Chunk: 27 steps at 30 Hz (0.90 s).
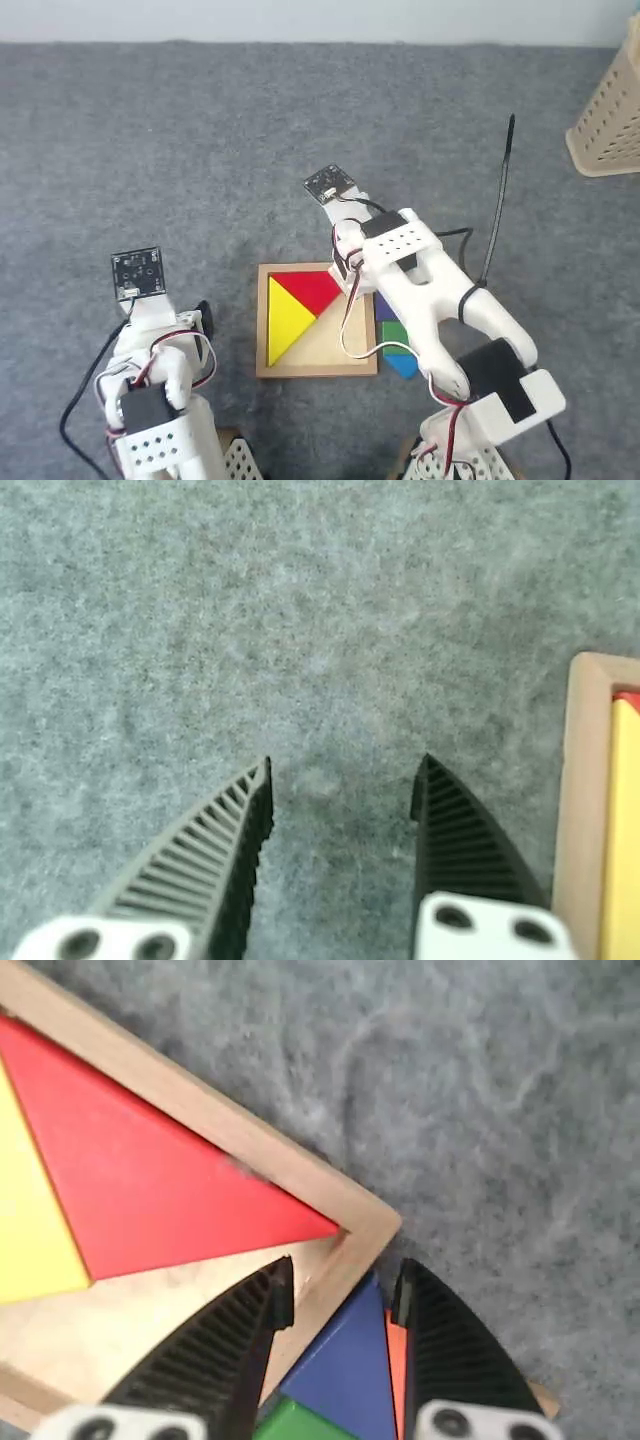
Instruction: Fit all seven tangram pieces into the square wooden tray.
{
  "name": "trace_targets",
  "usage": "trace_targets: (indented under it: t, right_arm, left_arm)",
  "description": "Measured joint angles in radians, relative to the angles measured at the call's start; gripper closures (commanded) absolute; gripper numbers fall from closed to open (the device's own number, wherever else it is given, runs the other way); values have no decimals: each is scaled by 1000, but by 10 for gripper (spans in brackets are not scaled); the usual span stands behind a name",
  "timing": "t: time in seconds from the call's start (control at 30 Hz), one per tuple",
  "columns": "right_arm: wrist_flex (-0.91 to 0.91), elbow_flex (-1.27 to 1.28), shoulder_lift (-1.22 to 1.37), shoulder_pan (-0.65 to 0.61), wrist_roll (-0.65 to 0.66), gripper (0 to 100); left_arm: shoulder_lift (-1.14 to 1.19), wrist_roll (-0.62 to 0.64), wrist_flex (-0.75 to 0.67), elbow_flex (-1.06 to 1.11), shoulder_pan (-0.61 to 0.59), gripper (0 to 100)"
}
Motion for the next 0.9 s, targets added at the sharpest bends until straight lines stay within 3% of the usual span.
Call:
trace_targets:
  t: [0.3, 0.5, 0.9]
  right_arm:
    - [-52, -29, 83, -5, 8, 833]
    - [-46, -38, 91, -5, 8, 938]
    - [-54, -69, 129, 94, -38, 957]
  left_arm:
    - [0, 0, 0, 0, 0, 784]
    - [0, 0, 0, 0, 0, 784]
    - [0, 0, 0, 0, 0, 784]
